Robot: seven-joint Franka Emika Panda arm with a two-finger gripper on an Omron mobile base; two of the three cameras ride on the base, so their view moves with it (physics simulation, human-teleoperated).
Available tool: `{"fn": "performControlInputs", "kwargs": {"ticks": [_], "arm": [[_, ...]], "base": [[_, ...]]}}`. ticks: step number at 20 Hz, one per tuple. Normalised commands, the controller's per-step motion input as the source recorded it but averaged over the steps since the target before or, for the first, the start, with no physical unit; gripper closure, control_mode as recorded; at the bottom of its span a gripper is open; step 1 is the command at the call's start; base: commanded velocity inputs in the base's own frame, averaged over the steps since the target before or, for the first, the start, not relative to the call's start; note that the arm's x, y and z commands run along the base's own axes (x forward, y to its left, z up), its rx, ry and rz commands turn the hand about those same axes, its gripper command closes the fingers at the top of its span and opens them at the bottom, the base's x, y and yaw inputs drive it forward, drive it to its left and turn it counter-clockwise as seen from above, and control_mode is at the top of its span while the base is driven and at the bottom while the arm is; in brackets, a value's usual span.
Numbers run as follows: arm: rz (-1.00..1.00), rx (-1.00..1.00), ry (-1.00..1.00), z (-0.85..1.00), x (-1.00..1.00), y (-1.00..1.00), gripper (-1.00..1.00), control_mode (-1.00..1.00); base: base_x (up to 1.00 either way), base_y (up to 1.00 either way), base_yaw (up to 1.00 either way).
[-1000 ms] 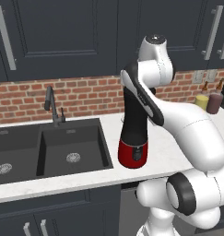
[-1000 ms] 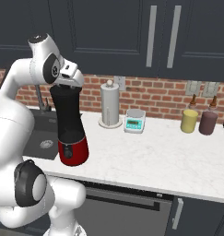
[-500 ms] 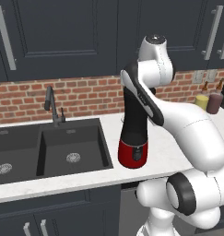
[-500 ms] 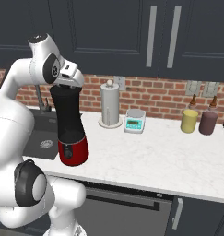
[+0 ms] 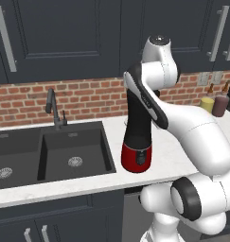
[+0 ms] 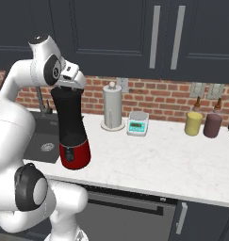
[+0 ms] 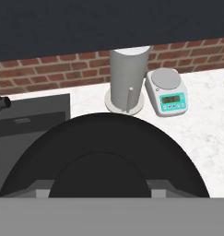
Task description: Close the lid blender by securely placing the lid on top.
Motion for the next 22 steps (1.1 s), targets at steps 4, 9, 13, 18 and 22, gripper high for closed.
{"fn": "performControlInputs", "kwargs": {"ticks": [4,9,13,18,22], "arm": [[0.00,0.00,0.00,-0.06,-0.08,0.11,1.00,-1.00],[0.00,0.00,0.00,-0.05,-0.16,0.10,1.00,-1.00],[0.00,0.00,0.00,-0.06,-0.08,0.08,1.00,-1.00],[0.00,0.00,0.00,-0.11,0.00,0.00,1.00,-1.00],[0.00,0.00,0.00,-0.06,0.00,0.00,1.00,-1.00]], "base": [[0.00,0.00,0.00],[0.00,0.00,0.00],[0.00,0.00,0.00],[0.00,0.00,0.00],[0.00,0.00,0.00]]}}
